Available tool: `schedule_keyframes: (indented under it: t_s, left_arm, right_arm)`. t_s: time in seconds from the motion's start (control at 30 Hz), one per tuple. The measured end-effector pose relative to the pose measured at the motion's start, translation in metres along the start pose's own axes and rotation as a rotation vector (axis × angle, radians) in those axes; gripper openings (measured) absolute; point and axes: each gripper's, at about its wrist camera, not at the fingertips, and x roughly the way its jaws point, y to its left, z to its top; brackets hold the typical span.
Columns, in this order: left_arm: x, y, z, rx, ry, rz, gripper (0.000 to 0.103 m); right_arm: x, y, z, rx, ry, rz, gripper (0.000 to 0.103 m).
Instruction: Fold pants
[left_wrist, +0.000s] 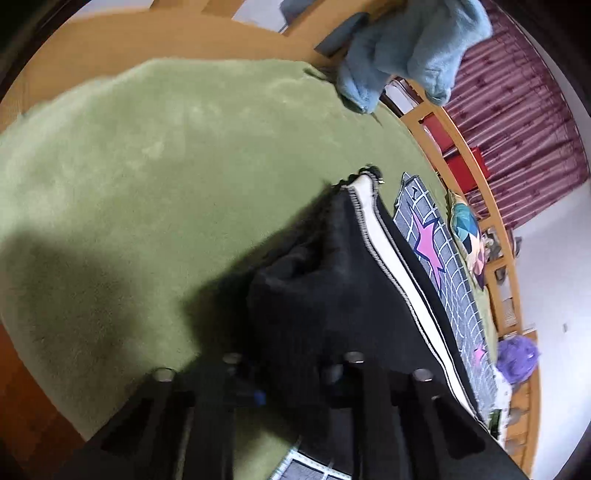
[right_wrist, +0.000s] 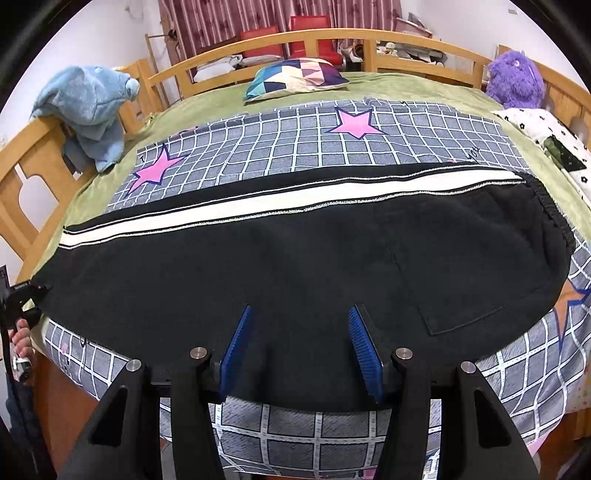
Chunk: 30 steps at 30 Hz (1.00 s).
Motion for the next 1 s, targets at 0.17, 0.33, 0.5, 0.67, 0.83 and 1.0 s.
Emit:
schedule_keyframes:
  t_s: [0.17, 0.33, 0.5, 0.67, 0.83, 1.0]
  left_arm:
    - [-0.037, -0.073, -0.003, 0.230, -0.113, 0.132, 0.009]
    - [-0.066, -0.173, -0.035, 0.503, -0.185, 0.115, 0.009]
    - [-0.067, -0.257, -0.103, 0.697, -0.147, 0.047, 0.009]
    - [-0.045, -0.321, -0.200, 0.875, -0.085, -0.053, 0.009]
    - [-0.007, -0.349, -0.280, 0.958, 0.063, -0.144, 0.009]
    - [0.032, -0.342, -0.339, 1.050, 0.209, -0.099, 0.018]
  right_arm:
    - [-0.011, -0.007, -0.005, 0.008, -0.033, -0.023, 0.055]
    - [-0.022, -0.026, -0.009, 0.033, -0.068, -0.020, 0.055]
    - [-0.021, -0.046, -0.011, 0.021, -0.084, -0.061, 0.052]
    - [-0.028, -0.072, -0.019, 0.066, -0.110, -0.047, 0.052]
    - [-0.033, -0.095, -0.037, 0.117, -0.110, -0.048, 0.052]
    - [-0.034, -0.111, -0.052, 0.151, -0.098, -0.056, 0.052]
